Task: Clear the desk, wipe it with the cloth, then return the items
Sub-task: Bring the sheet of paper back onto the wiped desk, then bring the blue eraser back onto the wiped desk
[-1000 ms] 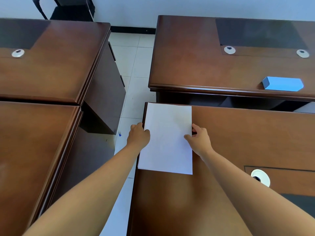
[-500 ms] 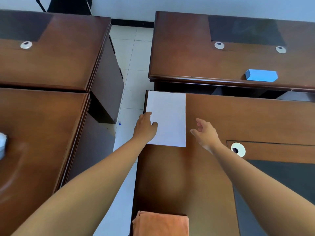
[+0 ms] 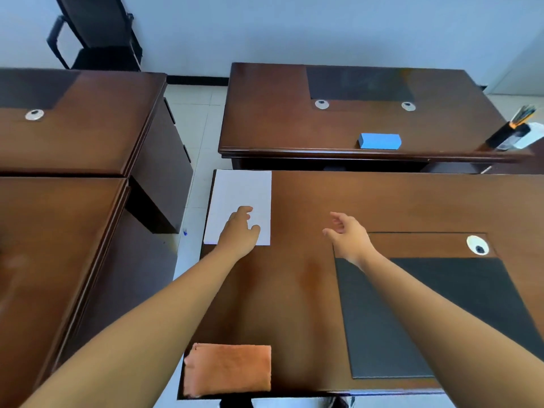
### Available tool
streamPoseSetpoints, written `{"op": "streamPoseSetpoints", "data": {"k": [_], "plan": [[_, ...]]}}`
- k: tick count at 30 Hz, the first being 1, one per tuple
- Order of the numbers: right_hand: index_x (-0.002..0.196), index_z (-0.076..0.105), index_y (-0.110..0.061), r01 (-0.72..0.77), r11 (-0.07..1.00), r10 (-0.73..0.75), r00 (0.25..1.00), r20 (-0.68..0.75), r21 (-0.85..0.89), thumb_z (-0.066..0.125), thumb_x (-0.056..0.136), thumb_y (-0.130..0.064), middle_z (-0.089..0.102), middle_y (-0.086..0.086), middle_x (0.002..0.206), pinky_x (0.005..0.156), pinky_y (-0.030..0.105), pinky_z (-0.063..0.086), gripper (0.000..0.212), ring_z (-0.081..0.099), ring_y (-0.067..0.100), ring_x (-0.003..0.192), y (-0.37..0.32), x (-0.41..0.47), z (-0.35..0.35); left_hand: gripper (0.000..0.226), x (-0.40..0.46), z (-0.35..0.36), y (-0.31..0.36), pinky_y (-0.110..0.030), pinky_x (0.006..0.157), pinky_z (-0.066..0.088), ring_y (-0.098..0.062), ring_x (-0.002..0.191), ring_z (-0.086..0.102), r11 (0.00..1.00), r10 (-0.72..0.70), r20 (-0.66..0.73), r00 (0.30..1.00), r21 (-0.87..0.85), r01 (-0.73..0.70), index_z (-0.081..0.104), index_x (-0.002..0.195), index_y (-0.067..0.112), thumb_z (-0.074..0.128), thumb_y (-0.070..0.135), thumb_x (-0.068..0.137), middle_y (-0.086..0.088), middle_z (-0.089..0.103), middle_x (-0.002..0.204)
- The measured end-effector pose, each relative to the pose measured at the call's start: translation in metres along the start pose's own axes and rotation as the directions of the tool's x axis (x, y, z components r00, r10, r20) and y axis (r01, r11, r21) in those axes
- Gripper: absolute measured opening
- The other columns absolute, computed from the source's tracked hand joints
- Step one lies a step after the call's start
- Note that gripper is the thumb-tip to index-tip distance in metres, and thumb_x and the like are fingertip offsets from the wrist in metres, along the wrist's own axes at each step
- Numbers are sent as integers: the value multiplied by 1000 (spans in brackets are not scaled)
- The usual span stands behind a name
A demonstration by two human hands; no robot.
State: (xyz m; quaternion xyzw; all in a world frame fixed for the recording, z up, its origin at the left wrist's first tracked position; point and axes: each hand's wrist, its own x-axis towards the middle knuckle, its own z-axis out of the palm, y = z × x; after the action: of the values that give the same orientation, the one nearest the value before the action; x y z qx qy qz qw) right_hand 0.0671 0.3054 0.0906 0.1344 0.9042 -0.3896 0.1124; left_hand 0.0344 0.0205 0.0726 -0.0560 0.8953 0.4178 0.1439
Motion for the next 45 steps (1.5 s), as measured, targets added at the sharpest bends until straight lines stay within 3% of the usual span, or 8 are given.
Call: {"op": "streamPoseSetpoints", "data": {"k": [8,17,23,29,33,35,40,45], "plan": [[156,49,-20,41,998,-41,999,9,39,67,100,-30,56,2,145,95,33,47,60,56,15,116,83,-18,-98,50,-48,91,80,-32,99,48,-23,131,56,1000,-5,-80,997,10,5,41,150,28,58,25,104,-2,50,151],[156,50,-19,10,999,-10,1000,-8,53,67,101,-30,58,2,144,105,38,51,58,59,15,117,150,-20,-178,50,-68,164,155,-30,94,50,-20,123,59,999,35,-70,997,16,-34,43,150,27,61,24,103,0,53,147],[154,51,-19,-66,992,76,994,-82,111,66,101,-29,57,2,144,98,30,46,56,56,11,114,173,-15,-203,52,-43,196,179,-37,103,52,-21,123,58,998,68,34,997,-5,-67,43,151,23,61,18,103,-2,53,146],[154,51,-21,-115,984,131,984,-118,134,67,101,-29,56,0,140,104,37,51,56,58,15,119,201,1,-225,51,-10,227,201,-35,101,49,-21,121,58,996,91,95,991,2,-92,44,151,20,58,15,103,-3,53,144],[154,51,-22,-119,983,136,984,-117,141,67,101,-29,55,-3,135,95,34,54,56,59,16,121,218,22,-242,51,9,246,218,-39,102,49,-21,119,58,997,75,116,990,18,-78,44,150,21,57,16,102,-2,53,142],[153,52,-23,-123,981,141,984,-113,152,67,101,-29,56,-4,135,91,32,53,55,58,16,120,228,38,-249,50,21,258,226,-40,103,50,-20,118,58,998,60,114,992,27,-64,45,150,21,57,17,101,-2,53,142],[151,54,-24,-103,983,113,992,-62,154,66,100,-27,59,-3,136,103,36,50,52,59,14,116,254,90,-264,49,51,286,245,-42,104,51,-19,121,57,999,17,57,998,43,-19,44,149,24,57,20,102,0,53,141],[152,53,-21,-23,994,20,999,28,107,67,101,-24,59,0,137,106,41,51,53,61,15,113,277,162,-279,49,94,321,256,-33,98,49,-16,121,57,997,-34,-40,999,67,37,43,150,28,58,22,104,1,52,147]]}}
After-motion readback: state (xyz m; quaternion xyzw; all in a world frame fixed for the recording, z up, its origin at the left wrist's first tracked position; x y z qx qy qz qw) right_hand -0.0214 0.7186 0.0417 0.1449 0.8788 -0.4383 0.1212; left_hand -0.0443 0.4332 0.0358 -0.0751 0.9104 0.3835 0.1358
